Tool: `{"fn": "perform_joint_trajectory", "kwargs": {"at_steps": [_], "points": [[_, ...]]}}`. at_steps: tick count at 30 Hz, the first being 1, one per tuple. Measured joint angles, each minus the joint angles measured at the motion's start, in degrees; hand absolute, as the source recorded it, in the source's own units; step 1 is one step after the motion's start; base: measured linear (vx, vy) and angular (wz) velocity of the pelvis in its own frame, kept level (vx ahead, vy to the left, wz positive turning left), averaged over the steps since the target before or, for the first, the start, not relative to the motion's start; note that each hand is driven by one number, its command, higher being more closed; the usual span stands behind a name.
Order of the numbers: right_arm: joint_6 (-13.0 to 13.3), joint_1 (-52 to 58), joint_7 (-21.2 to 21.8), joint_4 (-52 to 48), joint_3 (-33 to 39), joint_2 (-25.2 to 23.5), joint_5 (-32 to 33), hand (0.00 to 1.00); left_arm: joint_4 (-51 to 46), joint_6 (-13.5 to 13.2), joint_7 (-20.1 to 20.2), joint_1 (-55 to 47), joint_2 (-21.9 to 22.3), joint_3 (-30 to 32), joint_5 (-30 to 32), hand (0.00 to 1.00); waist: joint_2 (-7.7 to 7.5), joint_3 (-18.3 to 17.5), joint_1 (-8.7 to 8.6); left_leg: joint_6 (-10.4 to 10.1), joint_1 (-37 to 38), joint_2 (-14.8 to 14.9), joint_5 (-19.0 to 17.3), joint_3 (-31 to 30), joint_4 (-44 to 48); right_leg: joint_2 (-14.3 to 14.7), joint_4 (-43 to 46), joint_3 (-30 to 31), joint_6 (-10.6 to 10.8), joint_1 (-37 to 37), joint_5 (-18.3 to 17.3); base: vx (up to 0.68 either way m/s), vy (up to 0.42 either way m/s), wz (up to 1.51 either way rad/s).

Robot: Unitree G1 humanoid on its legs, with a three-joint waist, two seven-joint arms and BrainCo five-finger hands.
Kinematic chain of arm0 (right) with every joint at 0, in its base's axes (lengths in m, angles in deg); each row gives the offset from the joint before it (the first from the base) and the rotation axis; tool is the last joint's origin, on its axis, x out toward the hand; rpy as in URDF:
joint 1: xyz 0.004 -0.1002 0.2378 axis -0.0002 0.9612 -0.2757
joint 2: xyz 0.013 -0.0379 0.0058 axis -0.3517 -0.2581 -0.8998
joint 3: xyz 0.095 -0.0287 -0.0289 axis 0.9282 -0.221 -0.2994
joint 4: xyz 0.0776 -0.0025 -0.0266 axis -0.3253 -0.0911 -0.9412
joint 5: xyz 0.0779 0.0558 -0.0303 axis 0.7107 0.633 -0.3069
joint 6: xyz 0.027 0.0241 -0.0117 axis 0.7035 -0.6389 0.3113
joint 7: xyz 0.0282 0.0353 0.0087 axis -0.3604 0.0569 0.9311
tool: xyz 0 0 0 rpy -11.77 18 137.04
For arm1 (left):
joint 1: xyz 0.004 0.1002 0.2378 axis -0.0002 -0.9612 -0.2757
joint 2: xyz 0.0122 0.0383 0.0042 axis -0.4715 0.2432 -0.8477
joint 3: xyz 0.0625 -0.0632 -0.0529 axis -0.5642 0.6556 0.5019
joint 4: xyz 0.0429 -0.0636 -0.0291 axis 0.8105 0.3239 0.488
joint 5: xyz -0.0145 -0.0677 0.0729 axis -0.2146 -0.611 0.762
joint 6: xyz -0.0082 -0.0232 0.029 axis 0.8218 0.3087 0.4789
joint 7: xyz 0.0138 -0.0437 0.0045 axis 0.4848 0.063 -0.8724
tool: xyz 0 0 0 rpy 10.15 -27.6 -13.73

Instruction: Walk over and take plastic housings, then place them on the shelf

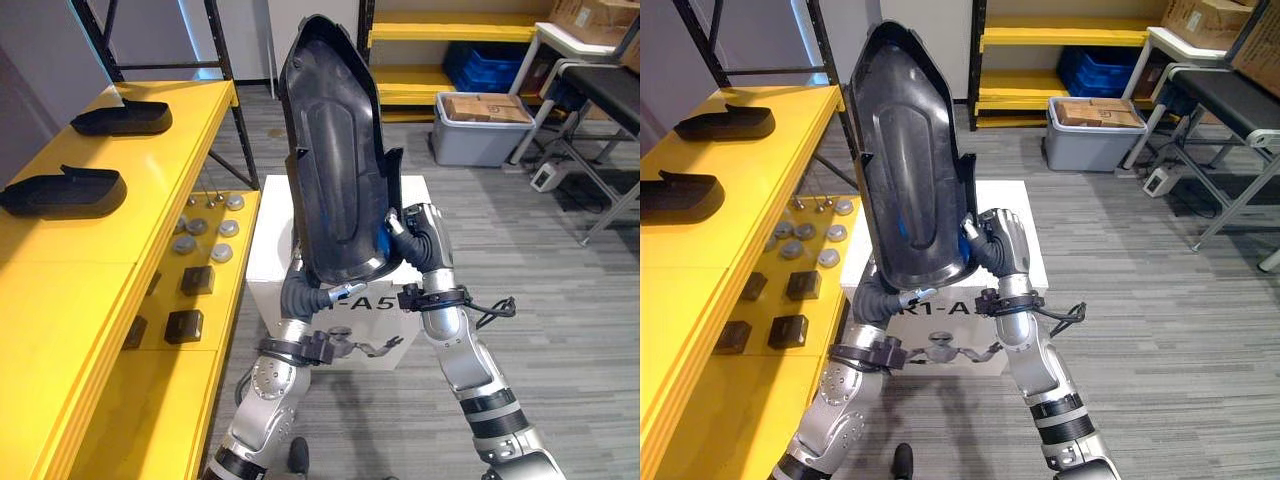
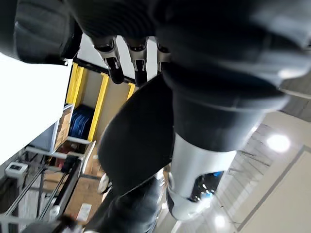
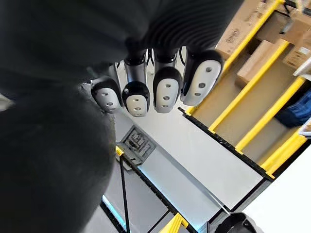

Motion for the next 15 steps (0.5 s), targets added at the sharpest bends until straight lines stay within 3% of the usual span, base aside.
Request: {"fn": "perform_joint_trajectory", "kwargs": {"at_steps": [9, 15], "points": [[-0.1, -0.3, 0.2, 3.0, -4.3, 4.8, -2.8, 1.00, 3.1, 0.3, 0.5, 0.1, -2.9, -1.5, -3.2, 0.00, 0.02, -1.2, 0.12, -0.8, -0.5, 1.0, -0.3, 0.1, 0.0, 0.9, -1.2, 0.9, -0.5, -0.2, 1.1, -0.03, 0.001, -0.03], [-0.1, 1.3, 0.7, 3.1, -5.0, 6.9, -4.9, 1.00, 5.3, 1.9, 2.6, -0.3, -4.5, -0.9, -3.2, 0.00, 0.02, -1.3, 0.13, -0.6, -0.5, 1.3, -0.1, 0.3, 0.0, 1.3, -2.7, 0.9, -0.8, 0.5, 2.0, -0.01, 0.003, -0.02]]}}
